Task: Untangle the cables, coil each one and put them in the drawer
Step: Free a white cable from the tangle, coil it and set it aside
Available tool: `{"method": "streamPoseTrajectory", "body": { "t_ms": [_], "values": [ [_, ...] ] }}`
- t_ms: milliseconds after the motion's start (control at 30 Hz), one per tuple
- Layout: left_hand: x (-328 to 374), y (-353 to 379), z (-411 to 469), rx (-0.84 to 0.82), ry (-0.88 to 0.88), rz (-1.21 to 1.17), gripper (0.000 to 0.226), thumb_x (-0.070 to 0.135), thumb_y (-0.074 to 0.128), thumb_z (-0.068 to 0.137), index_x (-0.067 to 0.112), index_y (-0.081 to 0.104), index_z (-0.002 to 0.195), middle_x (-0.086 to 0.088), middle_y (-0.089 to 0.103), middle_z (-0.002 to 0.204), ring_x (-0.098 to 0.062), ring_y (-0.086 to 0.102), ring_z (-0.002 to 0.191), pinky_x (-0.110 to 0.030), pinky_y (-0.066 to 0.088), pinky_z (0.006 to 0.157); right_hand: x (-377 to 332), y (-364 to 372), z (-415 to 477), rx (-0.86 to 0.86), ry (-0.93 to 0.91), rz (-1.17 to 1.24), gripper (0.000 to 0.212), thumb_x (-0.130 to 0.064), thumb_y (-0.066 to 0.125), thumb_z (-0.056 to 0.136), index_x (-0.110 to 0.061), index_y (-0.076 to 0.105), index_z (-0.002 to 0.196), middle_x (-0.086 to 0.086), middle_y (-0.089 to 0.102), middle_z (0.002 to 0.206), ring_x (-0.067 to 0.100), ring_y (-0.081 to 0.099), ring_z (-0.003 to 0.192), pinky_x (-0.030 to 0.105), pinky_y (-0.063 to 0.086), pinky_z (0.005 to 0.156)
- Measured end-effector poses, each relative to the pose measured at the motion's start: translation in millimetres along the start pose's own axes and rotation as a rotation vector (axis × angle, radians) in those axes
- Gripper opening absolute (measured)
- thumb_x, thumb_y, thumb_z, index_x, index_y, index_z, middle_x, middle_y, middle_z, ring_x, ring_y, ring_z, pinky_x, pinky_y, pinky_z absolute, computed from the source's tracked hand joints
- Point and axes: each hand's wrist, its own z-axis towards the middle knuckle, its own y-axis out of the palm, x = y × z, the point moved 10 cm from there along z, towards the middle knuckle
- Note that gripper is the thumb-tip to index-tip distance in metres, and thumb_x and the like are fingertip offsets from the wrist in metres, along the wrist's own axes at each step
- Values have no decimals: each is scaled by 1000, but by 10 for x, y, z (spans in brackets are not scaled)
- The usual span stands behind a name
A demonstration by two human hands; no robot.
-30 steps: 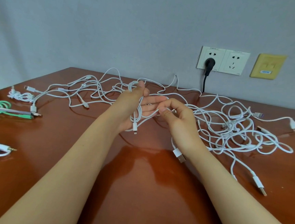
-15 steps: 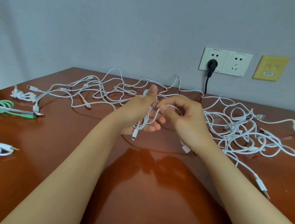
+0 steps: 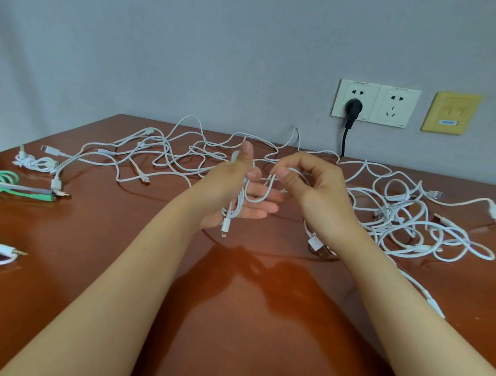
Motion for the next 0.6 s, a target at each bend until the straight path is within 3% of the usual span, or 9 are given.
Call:
{"method": "streamPoseTrajectory", "body": {
  "t_ms": [100,200,267,333,400,433,533,600],
  "values": [
    [-61,135,5,-127,-36,63,57,66,9,86,18,33,69,-2,59,48,-3,27,25,-9,21,30,-46,-12,23,22,-45,-44,25,-5,57,90,-23,60,74,-15,63,73,-4,57,66,14,45,67],
    [-113,334,-72,-333,-111,45,66,77,2,67,19,32,70,5,40,42,1,16,25,-9,10,32,-28,-96,56,81,-54,-74,25,-8,60,88,-28,62,73,-15,64,78,-1,58,74,17,45,76],
    [-146,457,-168,-461,-150,79,66,81,13,50,20,30,68,8,33,42,2,15,25,-10,8,32,-16,-125,69,88,-41,-61,23,-9,61,88,-27,63,74,-15,65,78,0,59,75,17,46,77],
    [-158,525,-243,-528,-133,203,65,80,37,45,19,29,68,10,30,44,2,15,25,-10,9,31,-41,-107,69,64,-50,-71,23,-10,62,88,-28,63,74,-13,65,80,2,59,76,19,47,77],
    [-159,563,-266,-546,-89,321,54,61,62,57,19,29,65,10,30,44,2,15,26,-11,9,32,-104,-55,63,30,-87,-133,25,-10,61,88,-30,61,73,-9,64,83,4,58,76,21,47,75],
    [-169,574,-263,-537,-82,359,46,47,65,67,19,29,64,10,29,43,1,15,27,-12,9,33,-131,-17,58,4,-103,-159,25,-10,59,89,-30,59,73,-7,61,82,3,57,73,20,45,71],
    [-218,566,-227,-489,-104,387,39,20,56,90,17,33,59,7,30,44,-1,18,26,-14,9,35,-120,117,21,-108,-99,-287,27,-12,49,95,-27,48,72,-12,51,60,-2,52,51,19,41,55],
    [-280,537,-174,-453,-131,466,38,15,52,94,16,38,60,5,34,49,-1,26,22,-13,15,30,-58,159,0,-147,-122,-474,29,-21,45,96,-26,41,67,-11,49,50,4,46,53,29,35,58]
  ]
}}
